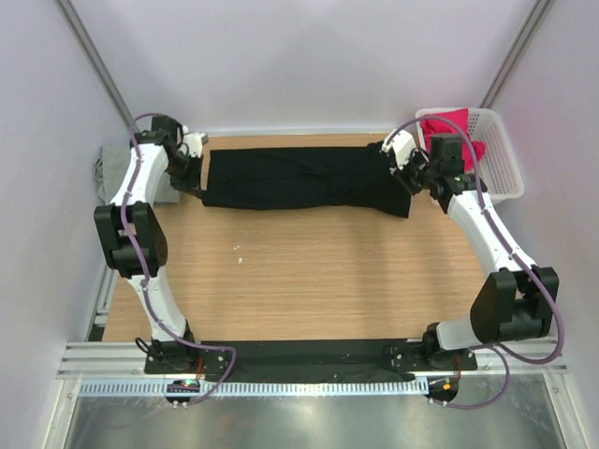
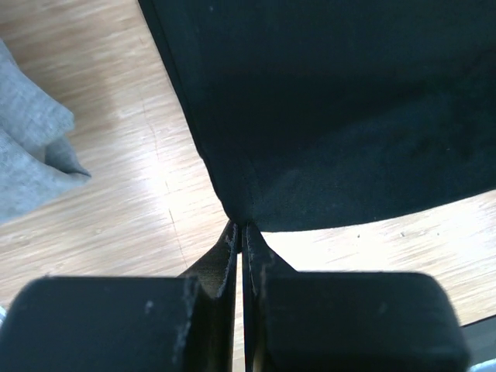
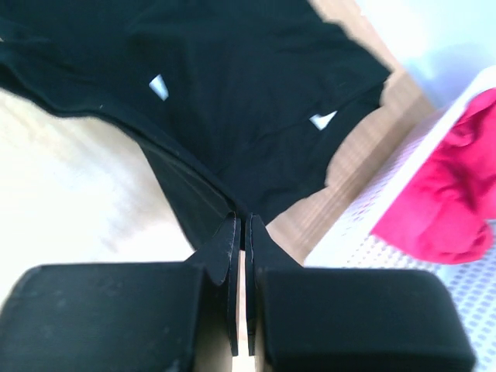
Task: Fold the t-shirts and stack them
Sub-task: Fold the tshirt
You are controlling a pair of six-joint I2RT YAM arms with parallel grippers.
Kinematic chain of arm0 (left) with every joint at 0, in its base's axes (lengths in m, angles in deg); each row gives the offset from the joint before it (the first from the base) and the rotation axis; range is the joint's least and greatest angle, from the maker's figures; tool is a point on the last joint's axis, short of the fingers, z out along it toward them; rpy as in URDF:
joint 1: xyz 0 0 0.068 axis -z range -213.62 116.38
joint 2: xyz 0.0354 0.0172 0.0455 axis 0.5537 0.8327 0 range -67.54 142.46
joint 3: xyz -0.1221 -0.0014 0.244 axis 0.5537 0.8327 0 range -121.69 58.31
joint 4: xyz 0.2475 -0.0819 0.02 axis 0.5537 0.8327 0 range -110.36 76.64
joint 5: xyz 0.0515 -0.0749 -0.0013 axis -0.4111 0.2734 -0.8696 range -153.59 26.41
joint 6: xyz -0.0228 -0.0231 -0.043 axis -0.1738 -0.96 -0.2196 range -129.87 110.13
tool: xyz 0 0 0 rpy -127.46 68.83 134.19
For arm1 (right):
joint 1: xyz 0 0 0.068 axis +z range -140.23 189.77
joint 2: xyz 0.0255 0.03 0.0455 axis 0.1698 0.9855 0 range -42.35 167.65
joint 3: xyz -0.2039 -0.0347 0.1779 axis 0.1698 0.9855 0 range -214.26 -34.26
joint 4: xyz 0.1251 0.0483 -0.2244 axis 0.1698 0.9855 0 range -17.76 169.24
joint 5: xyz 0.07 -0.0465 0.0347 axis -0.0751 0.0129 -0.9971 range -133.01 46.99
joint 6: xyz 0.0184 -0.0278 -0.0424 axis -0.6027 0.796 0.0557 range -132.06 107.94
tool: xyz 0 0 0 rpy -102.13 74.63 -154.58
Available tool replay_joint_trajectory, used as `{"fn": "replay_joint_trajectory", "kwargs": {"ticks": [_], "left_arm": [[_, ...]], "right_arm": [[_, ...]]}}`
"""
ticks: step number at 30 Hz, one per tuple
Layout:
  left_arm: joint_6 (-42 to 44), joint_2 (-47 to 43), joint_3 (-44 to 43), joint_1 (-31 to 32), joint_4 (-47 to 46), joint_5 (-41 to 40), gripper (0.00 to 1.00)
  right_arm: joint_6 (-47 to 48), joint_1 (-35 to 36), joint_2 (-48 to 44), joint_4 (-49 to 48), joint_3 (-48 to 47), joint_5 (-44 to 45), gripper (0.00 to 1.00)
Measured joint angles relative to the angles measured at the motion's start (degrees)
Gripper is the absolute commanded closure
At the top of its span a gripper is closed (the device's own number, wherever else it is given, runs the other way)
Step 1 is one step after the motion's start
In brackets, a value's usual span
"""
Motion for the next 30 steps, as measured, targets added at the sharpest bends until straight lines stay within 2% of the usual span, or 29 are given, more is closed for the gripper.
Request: {"fn": "replay_joint_trajectory", "kwargs": {"ticks": [12,24,30], "left_arm": [[-1.40,4.92,-10.91,0.02,2.16,1.01,1.00],[-4.31,23.41,-33.83,0.39,3.43,1.64,1.00],[-5.75,29.55,-40.26,1.33,1.90,0.20,1.00]], "right_arm": [[-0.66,-1.03,8.02,-4.20,-8.55,-0.11,0.98],[-3.04,-2.05,25.64,-10.19,-21.33,1.01,0.99],[-4.61,-2.10,35.71,-11.58,-30.25,2.05,0.98]]}}
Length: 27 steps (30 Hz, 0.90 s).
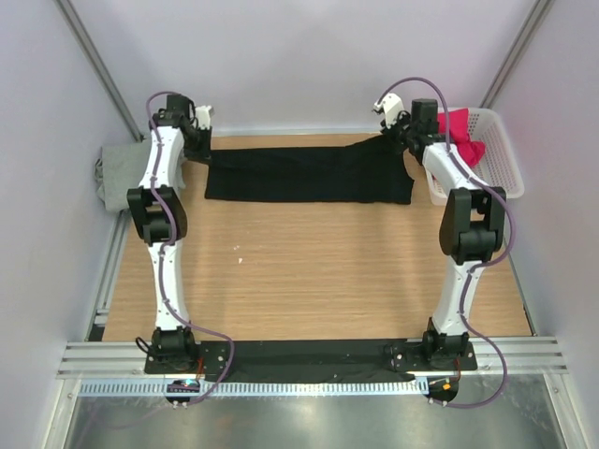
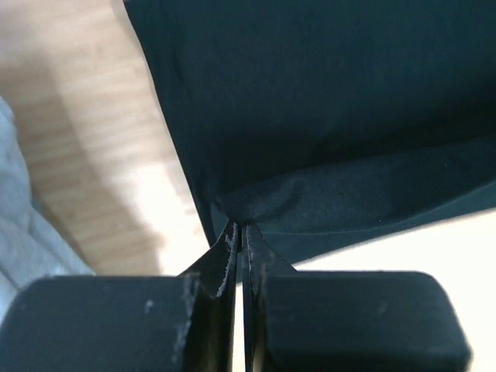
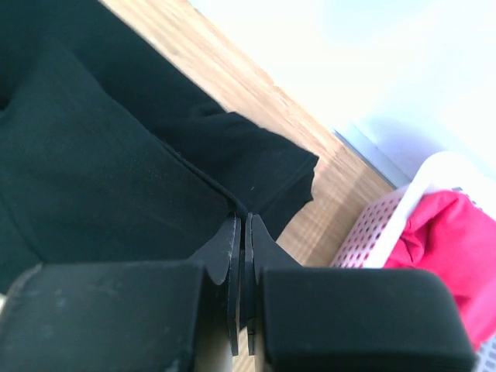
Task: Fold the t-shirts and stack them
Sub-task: Fold the tshirt
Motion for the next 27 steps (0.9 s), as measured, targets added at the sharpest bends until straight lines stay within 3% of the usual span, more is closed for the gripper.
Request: {"fn": "replay_joint_trajectory", "kwargs": {"ticks": [4,7,8,9,11,13,15,21,27], "left_arm": [[-1.31,2.23,-3.02,0.42,-2.97,-1.95,1.00],[-2.14,3.69,-4.98,0.48,-5.31,-3.54,0.93],[-2.45,4.11,-5.27,0.50,-6.10,-4.15,0.62],[-2.67,4.52,-5.46,0.61,-6.78,-5.09,0.48],[-3.50,5.22,-5.57,0.90,-7.78,-7.19,0.33],[-4.28,5.55,-5.57,1.20,-7.98,-9.25,0.29],[-4.68,5.60,-5.57,1.55,-8.04,-11.17,0.27],[-5.05,4.24,-4.24,2.16,-8.50,-13.97,0.27],[-5.03,-3.56,5.35,2.16,-8.04,-10.25,0.28]], "right_arm": [[-0.74,-0.04,5.09,-0.96,-4.39,0.98,0.99],[-1.38,-0.04,8.50,-1.57,-7.72,1.64,0.98],[-1.51,-0.02,9.73,-1.88,-8.92,1.90,0.98],[-1.64,0.09,10.73,-2.16,-9.94,2.25,0.83],[-2.10,0.46,12.07,-3.06,-10.78,3.63,0.65],[-2.69,0.68,12.46,-3.56,-10.78,5.22,0.53],[-3.41,0.92,12.46,-4.46,-10.78,7.02,0.49],[-6.88,1.14,11.85,-6.23,-11.02,9.81,0.46],[-17.92,1.14,6.95,-1.49,-10.01,7.78,0.44]]}}
